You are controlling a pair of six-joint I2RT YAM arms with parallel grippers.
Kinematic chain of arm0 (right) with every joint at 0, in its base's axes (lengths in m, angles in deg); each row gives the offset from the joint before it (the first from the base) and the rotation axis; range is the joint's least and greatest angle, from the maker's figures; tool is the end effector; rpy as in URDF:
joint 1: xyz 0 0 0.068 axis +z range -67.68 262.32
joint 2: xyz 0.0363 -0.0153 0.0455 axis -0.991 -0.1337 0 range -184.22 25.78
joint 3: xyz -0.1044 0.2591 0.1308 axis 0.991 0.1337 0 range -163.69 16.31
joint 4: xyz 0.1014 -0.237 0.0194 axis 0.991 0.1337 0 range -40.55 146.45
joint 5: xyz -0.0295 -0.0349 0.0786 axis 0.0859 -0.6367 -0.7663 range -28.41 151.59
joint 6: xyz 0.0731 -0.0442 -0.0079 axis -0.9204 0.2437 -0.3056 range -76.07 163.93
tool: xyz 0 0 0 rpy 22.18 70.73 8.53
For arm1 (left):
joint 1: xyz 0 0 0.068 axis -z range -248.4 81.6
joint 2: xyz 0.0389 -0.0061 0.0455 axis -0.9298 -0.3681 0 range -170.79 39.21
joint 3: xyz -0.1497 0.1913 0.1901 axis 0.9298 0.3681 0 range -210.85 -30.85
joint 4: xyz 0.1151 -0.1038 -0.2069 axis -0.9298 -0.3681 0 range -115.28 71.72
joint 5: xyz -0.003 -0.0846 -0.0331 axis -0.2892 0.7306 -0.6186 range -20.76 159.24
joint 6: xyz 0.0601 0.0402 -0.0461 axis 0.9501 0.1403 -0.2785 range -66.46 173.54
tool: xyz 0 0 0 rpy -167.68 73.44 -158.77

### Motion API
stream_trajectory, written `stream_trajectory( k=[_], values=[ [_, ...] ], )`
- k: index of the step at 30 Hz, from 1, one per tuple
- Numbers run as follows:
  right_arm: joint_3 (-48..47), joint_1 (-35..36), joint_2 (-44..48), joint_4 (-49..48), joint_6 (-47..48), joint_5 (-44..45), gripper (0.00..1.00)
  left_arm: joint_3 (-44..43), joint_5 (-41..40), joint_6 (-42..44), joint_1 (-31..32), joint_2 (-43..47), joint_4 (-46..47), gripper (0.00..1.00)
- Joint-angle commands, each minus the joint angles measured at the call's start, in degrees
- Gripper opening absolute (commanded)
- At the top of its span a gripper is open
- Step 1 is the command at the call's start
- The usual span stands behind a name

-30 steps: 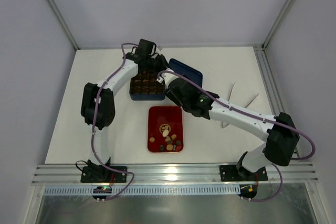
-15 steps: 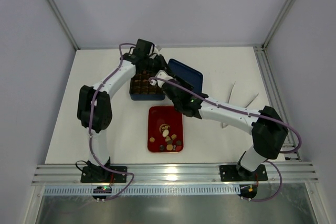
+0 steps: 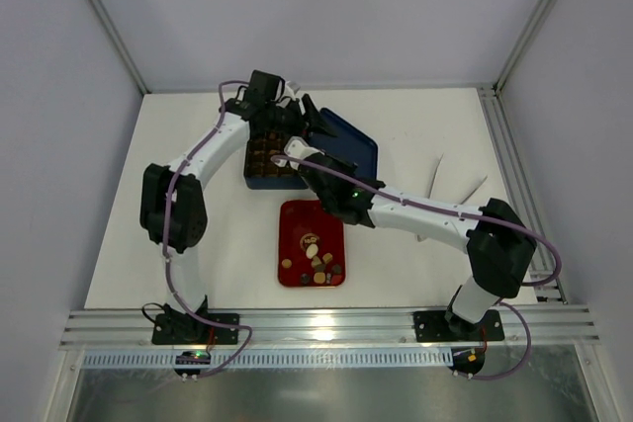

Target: Pack the chocolate

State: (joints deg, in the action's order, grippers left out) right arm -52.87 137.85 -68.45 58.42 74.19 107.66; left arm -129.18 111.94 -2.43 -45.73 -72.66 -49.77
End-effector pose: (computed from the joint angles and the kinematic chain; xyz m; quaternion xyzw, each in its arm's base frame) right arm 0.2665 0.2920 0.2946 -0.4187 0.7203 -0.2427 0.4970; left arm 0.4164 -0.2295 0.3026 -0.1131 0.8644 -0.4859 0.0624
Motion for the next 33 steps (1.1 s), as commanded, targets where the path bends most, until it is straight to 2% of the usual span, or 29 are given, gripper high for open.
stream_trajectory(
  k=[1, 4, 12, 16, 19, 20, 22, 23, 26, 27, 28, 33],
  values=[
    [-2.96, -0.24, 2.83, -2.57, 0.24, 3.42, 0.04, -0.72, 2.66, 1.37, -1.49, 4.91, 3.27, 0.76],
    [-4.99, -0.07, 3.53, 0.59, -1.08, 2.89, 0.04, -1.25, 0.46, 2.96, -2.37, 5.53, 3.36, 0.86],
    [-11.49, -0.16, 6.96, 13.52, -12.67, -4.13, 0.04, -4.68, -5.60, 3.49, -9.65, 5.70, 3.10, 0.87],
    [-18.06, -1.91, 5.65, 20.10, -18.29, -11.50, 0.04, -8.02, -10.33, 4.63, -13.61, 7.19, 2.13, 0.86],
    [-24.49, -6.64, 3.54, 22.49, -24.27, -25.62, 0.04, -7.24, -14.12, 6.30, -16.86, 10.44, 1.78, 0.86],
    [-26.07, -8.40, 2.92, 22.41, -26.20, -35.07, 0.04, -6.89, -15.09, 7.00, -17.48, 11.58, 1.43, 0.86],
    [-30.81, -14.64, -0.31, 21.36, -33.66, -45.23, 0.04, -4.43, -18.59, 9.46, -18.71, 14.91, 1.08, 0.87],
    [-32.57, -16.49, -1.90, 20.83, -36.65, -55.54, 0.04, -3.29, -19.57, 10.17, -18.90, 15.98, 1.07, 0.87],
    [-36.63, -22.91, -7.33, 14.52, -48.25, -67.64, 0.04, 0.76, -21.86, 12.54, -20.13, 19.32, 0.90, 0.88],
    [-37.94, -23.88, -8.84, 12.32, -51.15, -74.30, 0.04, 1.98, -22.22, 13.24, -20.39, 19.76, 0.38, 0.88],
    [-38.47, -25.10, -10.86, 7.60, -57.53, -77.32, 0.04, 2.34, -22.92, 14.99, -20.57, 19.94, -0.32, 0.88],
    [-40.68, -25.64, -22.19, -7.69, -72.95, -88.31, 0.04, 6.55, -26.78, 18.34, -20.92, 19.94, -2.00, 0.88]
  ],
)
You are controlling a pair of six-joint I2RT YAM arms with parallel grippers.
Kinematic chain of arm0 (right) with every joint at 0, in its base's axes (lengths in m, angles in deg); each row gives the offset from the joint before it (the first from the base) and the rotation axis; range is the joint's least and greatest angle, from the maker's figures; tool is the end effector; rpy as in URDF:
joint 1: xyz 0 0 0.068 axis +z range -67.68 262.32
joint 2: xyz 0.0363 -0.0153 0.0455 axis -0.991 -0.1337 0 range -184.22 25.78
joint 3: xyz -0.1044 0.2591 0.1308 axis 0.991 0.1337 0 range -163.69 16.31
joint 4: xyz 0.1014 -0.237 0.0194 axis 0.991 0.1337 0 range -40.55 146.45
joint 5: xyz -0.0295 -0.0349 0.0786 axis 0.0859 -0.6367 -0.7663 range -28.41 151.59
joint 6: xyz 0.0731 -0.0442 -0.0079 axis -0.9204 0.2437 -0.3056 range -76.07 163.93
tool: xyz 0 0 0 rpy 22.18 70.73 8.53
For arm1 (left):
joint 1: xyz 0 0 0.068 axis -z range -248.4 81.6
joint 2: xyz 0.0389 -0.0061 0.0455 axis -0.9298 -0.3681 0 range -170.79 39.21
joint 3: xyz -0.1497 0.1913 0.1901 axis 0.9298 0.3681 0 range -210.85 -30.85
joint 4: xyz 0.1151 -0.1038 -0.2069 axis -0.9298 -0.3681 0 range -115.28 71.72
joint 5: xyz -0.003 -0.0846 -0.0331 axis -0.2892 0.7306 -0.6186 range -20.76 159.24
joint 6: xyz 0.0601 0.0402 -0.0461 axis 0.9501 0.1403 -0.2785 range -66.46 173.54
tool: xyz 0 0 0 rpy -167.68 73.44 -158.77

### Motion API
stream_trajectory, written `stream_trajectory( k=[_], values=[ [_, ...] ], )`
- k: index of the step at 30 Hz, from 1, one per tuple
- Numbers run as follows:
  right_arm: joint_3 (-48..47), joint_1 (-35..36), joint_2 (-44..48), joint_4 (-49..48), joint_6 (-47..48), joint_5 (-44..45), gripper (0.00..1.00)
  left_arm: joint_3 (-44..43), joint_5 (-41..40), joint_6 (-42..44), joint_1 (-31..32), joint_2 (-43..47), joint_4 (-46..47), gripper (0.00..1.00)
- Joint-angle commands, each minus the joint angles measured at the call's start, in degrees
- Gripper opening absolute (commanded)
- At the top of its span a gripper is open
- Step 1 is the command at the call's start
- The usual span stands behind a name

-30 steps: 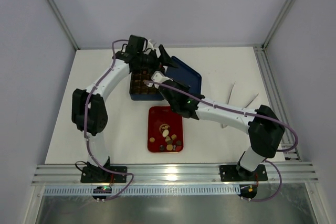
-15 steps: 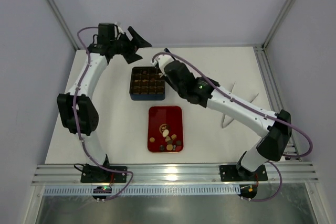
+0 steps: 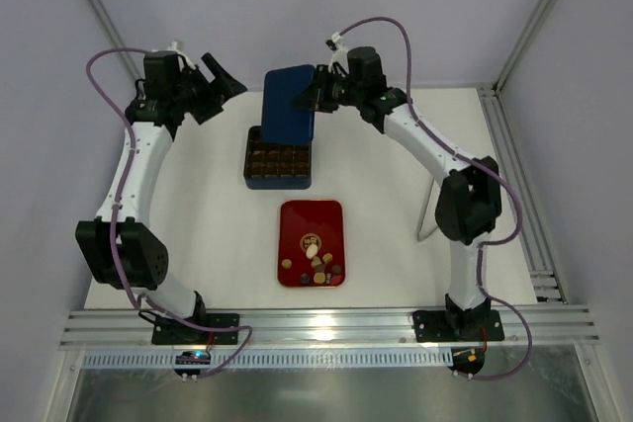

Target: Pack the chocolate

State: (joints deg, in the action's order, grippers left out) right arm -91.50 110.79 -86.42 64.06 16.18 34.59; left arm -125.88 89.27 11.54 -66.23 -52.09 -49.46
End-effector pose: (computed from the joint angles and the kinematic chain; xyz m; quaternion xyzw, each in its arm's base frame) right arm 0.4346 0.2748 0.3872 -0.1406 0.7908 0.4337 0.4085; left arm 0.3917 -0.0407 0.4228 -0.2017 0.8221 -0.3299 0.4178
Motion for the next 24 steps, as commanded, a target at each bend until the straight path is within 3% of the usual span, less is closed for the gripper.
stream_trajectory(
  k=[1, 9, 24],
  values=[
    [-1.79, 1.24, -5.64, -16.25, -19.93, -16.23, 0.04, 3.96, -4.56, 4.82, -0.50, -0.63, -2.22, 0.88],
    [1.54, 0.45, -14.97, -35.07, -36.14, -20.90, 0.04, 6.51, -7.55, 7.72, -0.42, -4.40, -2.48, 0.89],
    [3.31, -2.01, -22.35, -40.89, -42.83, -24.23, 0.04, 7.75, -8.00, 8.16, -0.42, -12.31, -0.90, 0.88]
  ],
)
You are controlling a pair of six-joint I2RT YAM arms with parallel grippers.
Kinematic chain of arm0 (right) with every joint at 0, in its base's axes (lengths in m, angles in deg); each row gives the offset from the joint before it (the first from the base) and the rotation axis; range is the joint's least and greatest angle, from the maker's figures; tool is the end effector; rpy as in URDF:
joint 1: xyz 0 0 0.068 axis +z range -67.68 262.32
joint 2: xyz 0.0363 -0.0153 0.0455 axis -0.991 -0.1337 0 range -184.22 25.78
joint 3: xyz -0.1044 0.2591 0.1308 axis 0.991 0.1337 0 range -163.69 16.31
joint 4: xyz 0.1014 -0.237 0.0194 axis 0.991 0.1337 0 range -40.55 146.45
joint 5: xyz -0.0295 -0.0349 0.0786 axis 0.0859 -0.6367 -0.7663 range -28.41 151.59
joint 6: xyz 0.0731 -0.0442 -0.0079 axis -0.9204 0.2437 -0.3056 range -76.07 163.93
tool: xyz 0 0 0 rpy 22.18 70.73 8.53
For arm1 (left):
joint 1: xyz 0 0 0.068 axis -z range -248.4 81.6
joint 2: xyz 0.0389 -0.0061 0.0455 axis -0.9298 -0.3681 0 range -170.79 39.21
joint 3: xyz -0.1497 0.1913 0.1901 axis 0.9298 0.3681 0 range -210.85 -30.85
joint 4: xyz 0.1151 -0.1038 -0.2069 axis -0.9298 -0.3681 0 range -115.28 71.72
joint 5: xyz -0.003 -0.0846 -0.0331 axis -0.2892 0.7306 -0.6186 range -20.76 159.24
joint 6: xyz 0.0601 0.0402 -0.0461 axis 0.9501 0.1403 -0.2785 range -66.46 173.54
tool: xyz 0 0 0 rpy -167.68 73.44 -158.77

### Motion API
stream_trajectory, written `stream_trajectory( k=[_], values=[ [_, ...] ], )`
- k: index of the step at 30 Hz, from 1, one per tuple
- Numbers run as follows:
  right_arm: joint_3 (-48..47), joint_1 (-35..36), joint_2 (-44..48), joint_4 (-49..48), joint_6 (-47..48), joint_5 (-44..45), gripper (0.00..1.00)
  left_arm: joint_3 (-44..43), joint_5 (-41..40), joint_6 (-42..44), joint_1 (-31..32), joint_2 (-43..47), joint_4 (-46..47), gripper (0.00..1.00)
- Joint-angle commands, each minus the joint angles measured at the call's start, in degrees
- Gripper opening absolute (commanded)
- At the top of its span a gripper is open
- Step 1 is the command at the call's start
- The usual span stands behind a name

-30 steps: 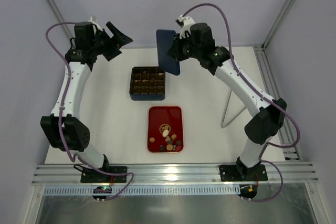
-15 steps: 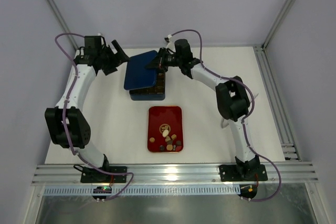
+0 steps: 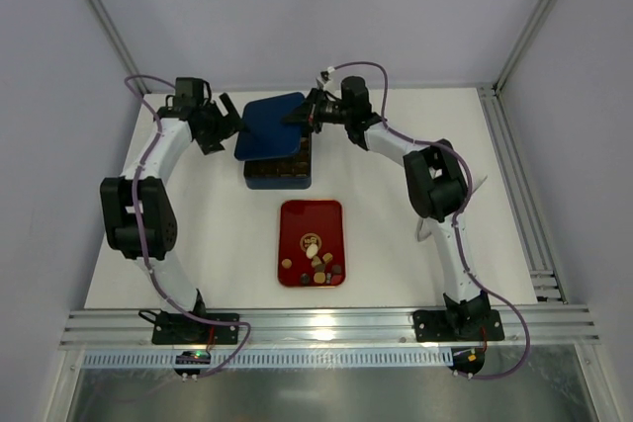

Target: Pack the chocolate

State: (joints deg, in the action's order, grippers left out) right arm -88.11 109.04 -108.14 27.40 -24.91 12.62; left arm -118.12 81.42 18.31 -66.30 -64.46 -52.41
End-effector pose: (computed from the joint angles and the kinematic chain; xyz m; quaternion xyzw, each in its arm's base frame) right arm 0.5024 0.3169 0.2472 -0.0094 0.7365 0.6539 0.1727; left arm 0.4331 -0.0318 0.2807 -0.2324 0.9073 -0.2021 0.2861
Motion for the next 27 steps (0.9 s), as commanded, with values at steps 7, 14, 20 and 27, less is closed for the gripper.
stream_trajectory(
  k=[7, 14, 20, 27],
  values=[
    [-2.19, -0.53, -3.79, -3.71, -1.47, -4.29, 0.04, 2.36, 3.45, 0.95, -0.35, -0.47, 7.04, 0.88],
    [-1.49, -0.79, -4.94, -3.80, -1.12, -4.55, 0.04, 5.87, 6.10, -0.11, -0.35, -0.47, 10.83, 0.88],
    [-0.43, -1.32, -5.20, -4.15, -1.21, -4.55, 0.04, 6.84, 6.36, 0.07, 0.00, -1.00, 11.37, 0.88],
    [1.94, -2.02, -5.38, -5.47, -1.65, -4.82, 0.06, 7.11, 6.54, 0.15, 0.53, -2.14, 11.72, 0.87]
  ],
)
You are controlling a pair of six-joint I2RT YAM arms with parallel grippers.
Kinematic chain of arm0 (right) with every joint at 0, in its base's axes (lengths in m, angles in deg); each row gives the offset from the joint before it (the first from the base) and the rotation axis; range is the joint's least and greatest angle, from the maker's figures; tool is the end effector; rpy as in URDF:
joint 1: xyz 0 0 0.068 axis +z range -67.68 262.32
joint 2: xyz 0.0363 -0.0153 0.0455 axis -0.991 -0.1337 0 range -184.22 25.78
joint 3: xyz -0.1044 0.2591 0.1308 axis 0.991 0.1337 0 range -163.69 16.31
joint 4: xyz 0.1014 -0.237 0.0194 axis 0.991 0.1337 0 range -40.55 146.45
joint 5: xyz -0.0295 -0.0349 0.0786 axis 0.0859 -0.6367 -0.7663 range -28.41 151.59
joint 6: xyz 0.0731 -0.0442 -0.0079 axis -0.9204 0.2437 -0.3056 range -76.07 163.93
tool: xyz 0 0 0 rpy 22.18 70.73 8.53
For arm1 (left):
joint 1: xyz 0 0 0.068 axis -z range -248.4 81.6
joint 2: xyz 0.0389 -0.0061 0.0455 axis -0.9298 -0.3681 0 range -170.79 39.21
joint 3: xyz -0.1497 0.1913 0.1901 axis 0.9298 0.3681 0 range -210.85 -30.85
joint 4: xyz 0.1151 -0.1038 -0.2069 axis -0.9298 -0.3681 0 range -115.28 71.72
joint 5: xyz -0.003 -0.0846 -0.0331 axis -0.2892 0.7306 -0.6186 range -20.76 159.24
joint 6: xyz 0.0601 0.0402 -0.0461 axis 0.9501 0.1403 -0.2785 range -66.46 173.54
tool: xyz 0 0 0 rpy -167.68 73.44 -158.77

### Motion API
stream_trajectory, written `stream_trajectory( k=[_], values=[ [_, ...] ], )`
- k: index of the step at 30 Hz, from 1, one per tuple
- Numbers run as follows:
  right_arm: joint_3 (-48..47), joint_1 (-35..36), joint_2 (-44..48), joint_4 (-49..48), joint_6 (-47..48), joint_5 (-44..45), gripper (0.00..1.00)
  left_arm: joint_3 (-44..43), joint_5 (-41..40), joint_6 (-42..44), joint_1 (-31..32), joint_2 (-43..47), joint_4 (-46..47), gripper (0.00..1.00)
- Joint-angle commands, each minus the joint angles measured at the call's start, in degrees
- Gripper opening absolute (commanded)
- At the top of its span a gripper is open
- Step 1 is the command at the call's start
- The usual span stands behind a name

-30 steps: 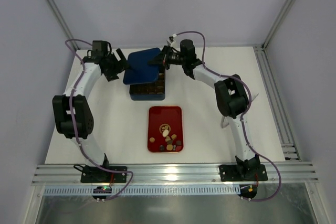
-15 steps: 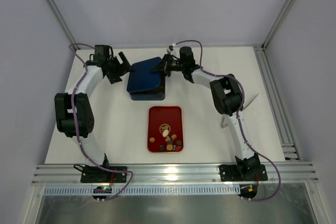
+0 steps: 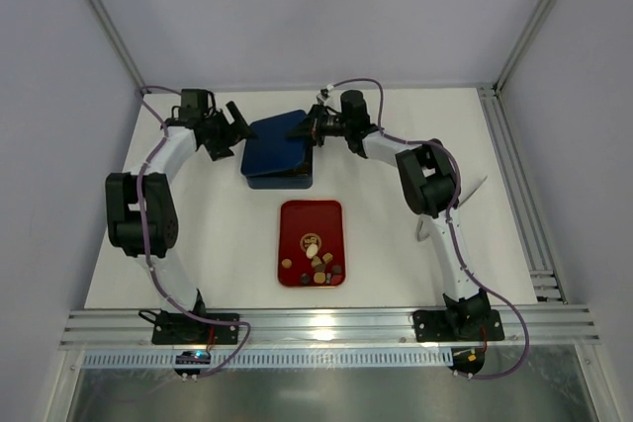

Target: Pack the chocolate

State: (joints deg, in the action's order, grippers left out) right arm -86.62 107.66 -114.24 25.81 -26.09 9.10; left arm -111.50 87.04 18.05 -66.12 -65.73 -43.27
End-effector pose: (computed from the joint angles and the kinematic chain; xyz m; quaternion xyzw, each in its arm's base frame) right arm 0.5132 0.3095 0.1808 0.0142 0.7554 0.6445 0.1173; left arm 0.4366 -0.0405 0.2486 -0.2130 0.9030 -0.2485 0.2782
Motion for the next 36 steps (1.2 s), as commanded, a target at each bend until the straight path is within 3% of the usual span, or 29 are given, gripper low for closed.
stream_trajectory(
  k=[1, 23, 36],
  values=[
    [0.89, -0.73, 0.89, -4.22, -0.64, -1.21, 0.06, 0.48, 0.92, 0.42, 0.53, -0.96, 2.67, 0.87],
    [7.66, -3.02, 1.77, -14.15, -6.53, -2.79, 0.22, -1.36, 0.48, 0.07, 3.69, -4.04, 2.93, 0.87],
    [14.86, -5.65, 5.55, -17.15, -6.62, -2.88, 0.26, -2.41, -0.22, -0.02, 4.66, -4.92, 2.84, 0.86]
  ],
)
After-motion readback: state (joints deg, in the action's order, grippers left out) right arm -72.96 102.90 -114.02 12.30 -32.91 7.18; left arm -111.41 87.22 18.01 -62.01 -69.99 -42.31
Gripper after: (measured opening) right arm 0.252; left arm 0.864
